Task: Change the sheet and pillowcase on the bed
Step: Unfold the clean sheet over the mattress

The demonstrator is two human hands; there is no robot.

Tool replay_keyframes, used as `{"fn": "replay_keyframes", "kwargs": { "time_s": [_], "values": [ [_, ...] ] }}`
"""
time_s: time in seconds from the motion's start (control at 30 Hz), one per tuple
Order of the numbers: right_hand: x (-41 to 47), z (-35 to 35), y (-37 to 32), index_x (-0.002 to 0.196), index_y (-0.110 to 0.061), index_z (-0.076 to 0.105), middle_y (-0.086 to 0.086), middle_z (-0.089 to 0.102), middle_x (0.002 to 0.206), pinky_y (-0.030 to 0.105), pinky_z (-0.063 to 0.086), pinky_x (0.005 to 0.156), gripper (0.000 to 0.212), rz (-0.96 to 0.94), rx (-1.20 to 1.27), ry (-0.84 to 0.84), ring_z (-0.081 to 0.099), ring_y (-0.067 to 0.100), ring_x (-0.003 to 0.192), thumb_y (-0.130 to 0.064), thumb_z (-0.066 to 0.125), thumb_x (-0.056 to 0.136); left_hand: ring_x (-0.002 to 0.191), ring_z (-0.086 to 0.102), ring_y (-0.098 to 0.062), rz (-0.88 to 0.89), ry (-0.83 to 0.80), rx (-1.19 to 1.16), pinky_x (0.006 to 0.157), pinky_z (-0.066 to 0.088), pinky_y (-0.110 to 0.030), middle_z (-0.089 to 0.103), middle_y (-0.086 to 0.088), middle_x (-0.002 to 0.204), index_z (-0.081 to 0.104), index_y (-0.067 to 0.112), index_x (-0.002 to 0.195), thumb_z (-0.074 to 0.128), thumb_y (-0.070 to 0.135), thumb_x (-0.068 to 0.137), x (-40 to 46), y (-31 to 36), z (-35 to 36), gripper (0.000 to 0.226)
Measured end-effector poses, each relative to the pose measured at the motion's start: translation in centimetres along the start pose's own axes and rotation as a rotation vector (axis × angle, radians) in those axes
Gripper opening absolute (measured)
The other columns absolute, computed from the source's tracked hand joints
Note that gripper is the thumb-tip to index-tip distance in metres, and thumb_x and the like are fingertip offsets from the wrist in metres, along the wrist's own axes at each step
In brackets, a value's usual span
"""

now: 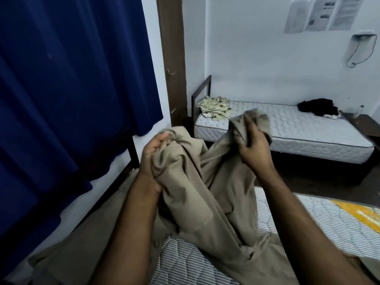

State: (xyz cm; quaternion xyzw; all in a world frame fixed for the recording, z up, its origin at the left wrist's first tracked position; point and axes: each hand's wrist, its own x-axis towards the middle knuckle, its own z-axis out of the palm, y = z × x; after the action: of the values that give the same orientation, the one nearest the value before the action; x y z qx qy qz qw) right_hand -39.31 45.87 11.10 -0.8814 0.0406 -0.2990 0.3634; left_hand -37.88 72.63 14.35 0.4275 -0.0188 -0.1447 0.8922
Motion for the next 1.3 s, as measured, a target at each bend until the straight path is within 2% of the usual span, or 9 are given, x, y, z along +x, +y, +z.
{"fn": "replay_keyframes", "kwargs": {
  "time_s": [0.1,0.23,0.37,0.47,0.63,0.83,1.0,1.17,1.3],
  "values": [
    [-0.1,-0.7,-2.3,0.151,-0.025,0.042,0.003,0.053,0.148,0.007,0.024,0.110,0.059,-0.183,0.046,0.146,0.046,0.016,0.135,-0.028,0.061,0.096,0.109,0.068,-0.025,-0.015,0.309,0.726,0.097,0.053,-0.039,0.068,-0.010,0.126,0.066,0.020,0.125,0.080,0.050,0.076,0.6,-1.6,-0.5,0.060],
    [-0.9,-0.7,-5.7,0.146,-0.018,0.050,0.000,0.055,0.146,0.039,0.037,0.115,0.055,-0.410,0.073,0.123,0.047,0.017,0.138,-0.022,0.064,0.093,0.144,0.033,-0.040,0.110,0.482,1.378,0.114,0.035,-0.051,0.017,-0.023,0.162,0.014,0.022,0.160,0.077,0.049,0.082,0.7,-3.5,-1.2,0.104],
    [-2.2,-1.8,-10.1,0.135,-0.010,0.059,0.002,0.064,0.132,0.040,0.045,0.106,0.045,-0.611,0.217,-0.055,0.057,0.015,0.126,-0.011,0.064,0.090,0.129,0.056,-0.032,0.357,-0.085,0.910,0.103,0.053,-0.043,0.030,-0.013,0.161,0.009,0.028,0.161,0.087,0.011,0.075,-0.2,-5.1,0.6,0.118],
    [-3.0,-1.9,-11.9,0.141,-0.006,0.050,0.006,0.059,0.137,0.037,0.043,0.110,0.059,-0.612,0.271,-0.386,0.055,0.014,0.130,0.004,0.066,0.085,0.094,0.066,-0.002,0.501,-0.066,0.753,0.082,0.052,-0.012,0.067,-0.011,0.119,0.049,0.004,0.139,0.059,-0.008,0.093,-0.8,-3.7,3.6,0.048],
    [-3.0,-3.0,-9.3,0.159,-0.016,0.013,0.007,0.042,0.153,0.039,0.032,0.120,0.084,-0.282,0.587,-0.666,0.042,0.017,0.141,0.007,0.059,0.092,0.083,0.063,-0.005,0.579,-0.035,0.729,0.079,0.053,-0.020,0.066,-0.008,0.093,0.059,0.000,0.104,0.049,-0.014,0.092,1.0,-3.6,5.0,0.021],
    [-4.3,-0.8,-5.9,0.145,-0.026,0.041,-0.002,0.070,0.113,0.048,0.057,0.092,0.067,0.020,0.588,-0.203,0.069,0.018,0.103,-0.033,0.075,0.088,0.082,0.068,-0.017,0.423,0.120,0.616,0.075,0.057,-0.033,0.073,-0.013,0.102,0.067,0.005,0.112,0.057,0.003,0.098,1.6,-4.5,5.1,0.017],
    [-6.0,3.8,-3.2,0.129,-0.015,0.057,-0.003,0.062,0.118,0.028,0.047,0.100,0.053,-0.061,0.347,-0.213,0.057,0.003,0.116,-0.034,0.078,0.084,0.092,0.070,-0.013,0.233,-0.095,0.161,0.087,0.055,-0.032,0.075,-0.001,0.099,0.069,0.019,0.104,0.056,0.024,0.098,0.9,-2.8,5.9,0.015],
    [-5.8,5.9,-0.3,0.080,-0.008,0.056,-0.004,0.060,0.070,0.038,0.047,0.067,0.043,0.223,0.413,-0.219,0.053,0.007,0.070,-0.049,0.070,0.077,0.084,0.067,-0.011,0.166,-0.132,0.049,0.083,0.053,-0.029,0.074,0.005,0.083,0.063,0.018,0.101,0.049,0.024,0.099,0.8,-2.0,5.9,0.015],
    [-3.8,2.9,-2.1,0.070,-0.006,0.048,-0.006,0.050,0.064,0.027,0.037,0.058,0.035,0.173,0.613,-0.046,0.044,0.005,0.063,-0.020,0.078,0.083,0.095,0.068,-0.020,0.332,0.152,0.111,0.090,0.055,-0.035,0.076,0.000,0.094,0.067,0.015,0.108,0.063,0.022,0.096,2.0,-2.0,3.9,0.015]
  ]
}}
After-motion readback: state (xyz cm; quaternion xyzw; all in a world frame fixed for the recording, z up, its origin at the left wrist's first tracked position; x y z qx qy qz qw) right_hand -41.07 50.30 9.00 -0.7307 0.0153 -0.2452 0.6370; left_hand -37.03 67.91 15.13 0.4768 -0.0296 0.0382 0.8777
